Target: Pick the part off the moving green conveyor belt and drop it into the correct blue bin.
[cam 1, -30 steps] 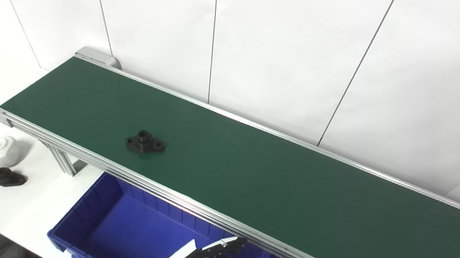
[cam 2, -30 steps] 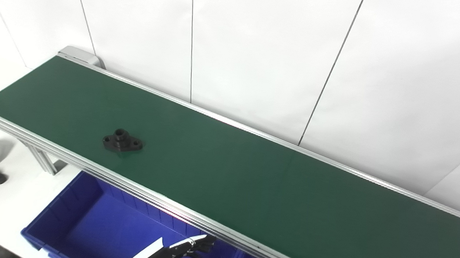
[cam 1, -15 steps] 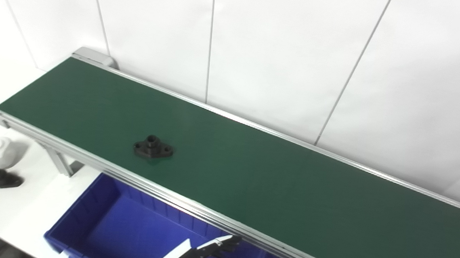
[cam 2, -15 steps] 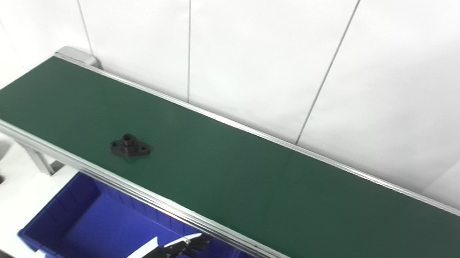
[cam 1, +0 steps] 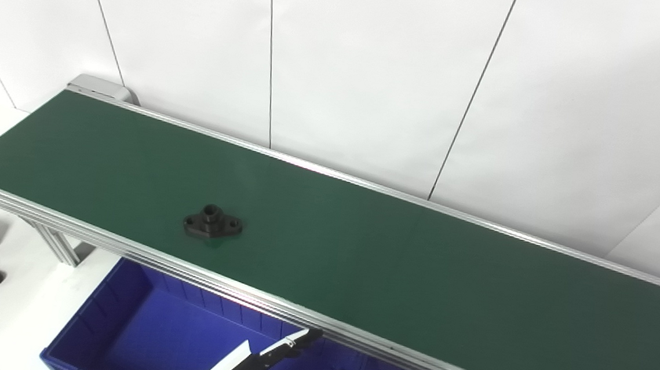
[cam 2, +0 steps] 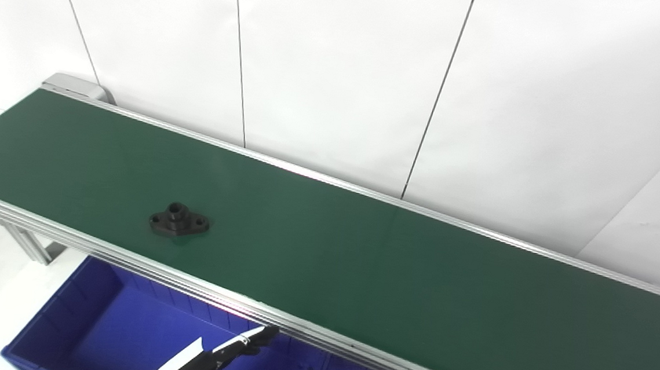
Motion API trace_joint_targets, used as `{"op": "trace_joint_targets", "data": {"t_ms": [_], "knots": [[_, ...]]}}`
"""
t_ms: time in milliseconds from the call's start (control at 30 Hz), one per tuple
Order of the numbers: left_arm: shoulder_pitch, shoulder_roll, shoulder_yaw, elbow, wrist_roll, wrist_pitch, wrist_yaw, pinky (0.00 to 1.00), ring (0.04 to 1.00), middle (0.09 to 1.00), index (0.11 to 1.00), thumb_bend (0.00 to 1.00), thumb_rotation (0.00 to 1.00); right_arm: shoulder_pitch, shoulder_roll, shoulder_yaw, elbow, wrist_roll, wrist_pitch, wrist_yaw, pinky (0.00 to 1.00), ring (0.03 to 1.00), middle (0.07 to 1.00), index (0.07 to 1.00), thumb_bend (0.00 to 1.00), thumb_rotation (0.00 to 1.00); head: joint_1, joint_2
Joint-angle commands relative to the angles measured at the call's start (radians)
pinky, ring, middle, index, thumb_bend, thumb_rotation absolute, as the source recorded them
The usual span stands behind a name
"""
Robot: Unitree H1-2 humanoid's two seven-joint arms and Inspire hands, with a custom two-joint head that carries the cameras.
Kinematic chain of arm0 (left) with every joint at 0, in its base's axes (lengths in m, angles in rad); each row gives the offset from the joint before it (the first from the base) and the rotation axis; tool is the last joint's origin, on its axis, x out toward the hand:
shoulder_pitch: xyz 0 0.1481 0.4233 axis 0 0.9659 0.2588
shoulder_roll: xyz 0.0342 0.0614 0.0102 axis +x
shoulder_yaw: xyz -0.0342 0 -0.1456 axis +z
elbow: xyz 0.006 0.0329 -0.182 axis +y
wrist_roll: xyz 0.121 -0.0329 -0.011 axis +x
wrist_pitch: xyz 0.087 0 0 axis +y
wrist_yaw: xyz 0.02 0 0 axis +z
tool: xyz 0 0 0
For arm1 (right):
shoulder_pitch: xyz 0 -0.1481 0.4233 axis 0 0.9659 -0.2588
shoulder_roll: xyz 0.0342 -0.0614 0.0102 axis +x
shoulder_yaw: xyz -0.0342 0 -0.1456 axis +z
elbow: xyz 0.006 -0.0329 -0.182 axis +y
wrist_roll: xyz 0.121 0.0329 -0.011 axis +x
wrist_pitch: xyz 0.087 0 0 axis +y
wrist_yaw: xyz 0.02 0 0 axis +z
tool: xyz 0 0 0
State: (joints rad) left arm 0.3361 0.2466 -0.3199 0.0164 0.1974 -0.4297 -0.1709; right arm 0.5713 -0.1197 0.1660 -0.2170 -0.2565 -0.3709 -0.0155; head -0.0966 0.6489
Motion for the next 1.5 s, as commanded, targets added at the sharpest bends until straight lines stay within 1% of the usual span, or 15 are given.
{"op": "trace_joint_targets", "data": {"t_ms": [0,67,133,233,333,400,467,633,733,933,1033,1133,1267,1367,1467], "knots": [[-0.016,0.005,-0.001,-0.033,-0.02,-0.039,0.015,0.92,0.943,0.963,0.962,0.83,0.39,-0.02,0.002,-0.015,-0.071,0.014,-0.063,-0.014,0.86,0.877,0.892,0.926,0.86,0.28,-0.007,0.01],[-0.02,0.006,0.0,-0.031,-0.026,-0.038,0.009,0.93,0.947,0.963,0.962,0.83,0.39,-0.05,0.003,-0.029,-0.127,0.008,-0.033,-0.007,0.89,0.879,0.889,0.922,0.87,0.31,-0.014,0.016],[-0.023,0.007,0.0,-0.027,-0.033,-0.039,0.008,0.93,0.948,0.961,0.959,0.83,0.38,-0.077,0.005,-0.041,-0.165,0.004,-0.011,-0.001,0.88,0.873,0.888,0.922,0.87,0.33,-0.017,0.022],[-0.012,0.012,-0.003,-0.039,-0.035,-0.04,0.023,0.93,0.945,0.958,0.951,0.83,0.39,-0.158,-0.001,-0.058,-0.239,0.005,0.064,0.029,0.86,0.871,0.881,0.928,0.86,0.34,-0.015,0.03],[0.0,0.018,-0.001,-0.053,-0.023,-0.04,0.036,0.92,0.937,0.947,0.944,0.83,0.4,-0.23,-0.013,-0.062,-0.283,-0.006,0.163,0.069,0.85,0.873,0.888,0.933,0.84,0.36,-0.02,0.038],[0.004,0.024,-0.002,-0.057,-0.018,-0.04,0.043,0.92,0.932,0.943,0.944,0.83,0.41,-0.276,-0.016,-0.061,-0.298,-0.017,0.211,0.091,0.86,0.881,0.893,0.932,0.83,0.37,-0.027,0.04],[0.009,0.029,-0.001,-0.061,-0.018,-0.04,0.043,0.91,0.929,0.942,0.946,0.82,0.42,-0.329,-0.02,-0.059,-0.305,-0.031,0.257,0.111,0.81,0.847,0.871,0.916,0.83,0.36,-0.031,0.041],[0.011,0.038,0.003,-0.071,-0.012,-0.04,0.032,0.91,0.925,0.944,0.947,0.82,0.45,-0.443,-0.02,-0.049,-0.286,-0.063,0.371,0.162,0.79,0.821,0.848,0.891,0.85,0.37,-0.047,0.039],[0.013,0.045,0.001,-0.075,-0.02,-0.039,0.019,0.91,0.927,0.951,0.951,0.82,0.45,-0.487,-0.018,-0.038,-0.247,-0.077,0.386,0.172,0.79,0.816,0.839,0.888,0.85,0.37,-0.051,0.037],[0.003,0.052,-0.006,-0.057,-0.049,-0.039,0.002,0.9,0.923,0.949,0.95,0.82,0.42,-0.559,-0.012,-0.012,-0.161,-0.106,0.387,0.174,0.77,0.804,0.839,0.882,0.84,0.33,-0.1,0.025],[-0.01,0.063,-0.004,-0.041,-0.074,-0.039,-0.014,0.9,0.923,0.945,0.948,0.82,0.42,-0.595,0.0,0.011,-0.132,-0.156,0.421,0.177,0.74,0.8,0.847,0.885,0.85,0.36,-0.182,0.024],[-0.014,0.078,0.002,-0.038,-0.088,-0.039,-0.025,0.9,0.925,0.949,0.951,0.82,0.43,-0.62,0.015,0.034,-0.116,-0.198,0.444,0.174,0.71,0.788,0.838,0.886,0.85,0.38,-0.211,0.028],[-0.02,0.089,0.003,-0.036,-0.099,-0.039,-0.039,0.93,0.931,0.949,0.955,0.82,0.45,-0.653,0.031,0.055,-0.086,-0.213,0.466,0.18,0.74,0.8,0.837,0.884,0.84,0.36,-0.218,0.029],[-0.03,0.099,-0.002,-0.029,-0.117,-0.04,-0.058,0.93,0.932,0.95,0.954,0.81,0.49,-0.678,0.033,0.068,-0.061,-0.231,0.479,0.185,0.74,0.803,0.839,0.887,0.84,0.37,-0.215,0.031],[-0.04,0.105,-0.006,-0.018,-0.125,-0.04,-0.072,0.91,0.917,0.938,0.943,0.82,0.54,-0.703,0.033,0.081,-0.032,-0.253,0.488,0.183,0.73,0.795,0.832,0.884,0.84,0.36,-0.214,0.032]]}}
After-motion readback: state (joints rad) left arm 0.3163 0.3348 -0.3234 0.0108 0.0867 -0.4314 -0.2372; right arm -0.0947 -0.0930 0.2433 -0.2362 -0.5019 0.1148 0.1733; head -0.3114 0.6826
